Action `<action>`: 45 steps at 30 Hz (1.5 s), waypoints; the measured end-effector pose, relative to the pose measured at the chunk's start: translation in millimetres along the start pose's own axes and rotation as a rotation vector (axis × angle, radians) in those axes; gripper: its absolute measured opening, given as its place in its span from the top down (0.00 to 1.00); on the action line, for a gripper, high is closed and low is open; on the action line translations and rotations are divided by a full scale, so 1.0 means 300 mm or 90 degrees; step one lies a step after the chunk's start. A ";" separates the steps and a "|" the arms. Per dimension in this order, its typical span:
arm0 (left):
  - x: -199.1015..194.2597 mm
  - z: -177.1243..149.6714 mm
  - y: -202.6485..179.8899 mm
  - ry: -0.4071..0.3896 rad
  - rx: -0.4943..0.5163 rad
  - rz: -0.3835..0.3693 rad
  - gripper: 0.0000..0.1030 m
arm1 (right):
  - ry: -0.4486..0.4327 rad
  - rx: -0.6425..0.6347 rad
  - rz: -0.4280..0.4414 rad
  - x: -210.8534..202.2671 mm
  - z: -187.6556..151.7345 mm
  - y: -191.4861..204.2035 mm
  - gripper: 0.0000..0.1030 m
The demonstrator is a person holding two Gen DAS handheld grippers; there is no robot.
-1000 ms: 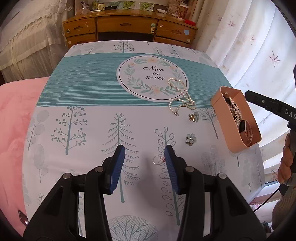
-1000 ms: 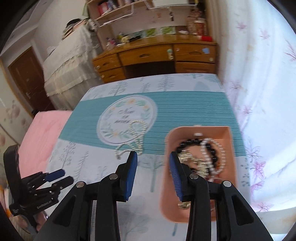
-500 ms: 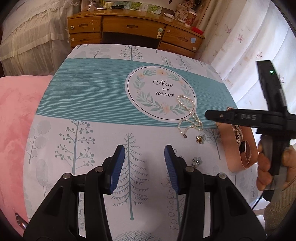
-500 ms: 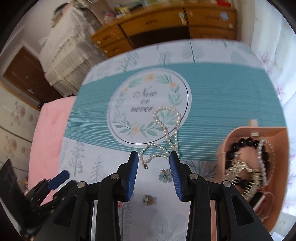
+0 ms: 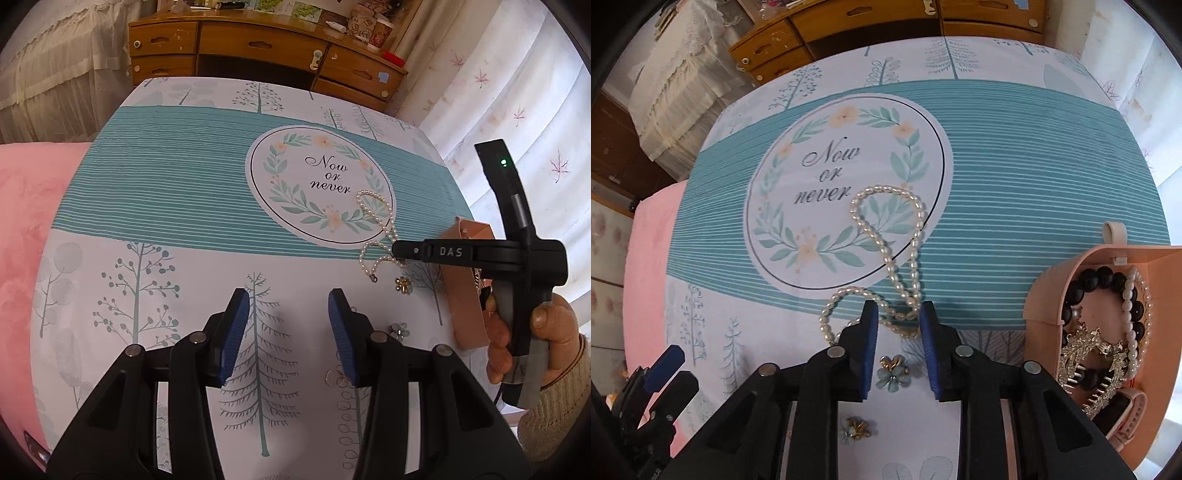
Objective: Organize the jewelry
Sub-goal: 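Grasp the pearl necklace with the right tool, then lift the pearl necklace with the right tool and carry it over the pink box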
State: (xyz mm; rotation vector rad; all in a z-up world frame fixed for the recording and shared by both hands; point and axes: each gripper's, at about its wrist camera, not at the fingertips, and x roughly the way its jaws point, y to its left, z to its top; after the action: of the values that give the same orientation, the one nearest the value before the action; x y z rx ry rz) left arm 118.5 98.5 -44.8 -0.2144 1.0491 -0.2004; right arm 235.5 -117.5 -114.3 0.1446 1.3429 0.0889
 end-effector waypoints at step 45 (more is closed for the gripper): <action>0.009 -0.035 -0.094 0.014 0.034 0.022 0.60 | -0.003 -0.026 -0.002 0.040 0.045 0.009 0.87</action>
State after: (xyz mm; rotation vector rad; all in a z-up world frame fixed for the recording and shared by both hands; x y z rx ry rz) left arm 108.9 70.0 -44.4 -0.1467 1.0675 -0.1993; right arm 251.5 -113.9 -122.4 0.1084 1.3358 0.1128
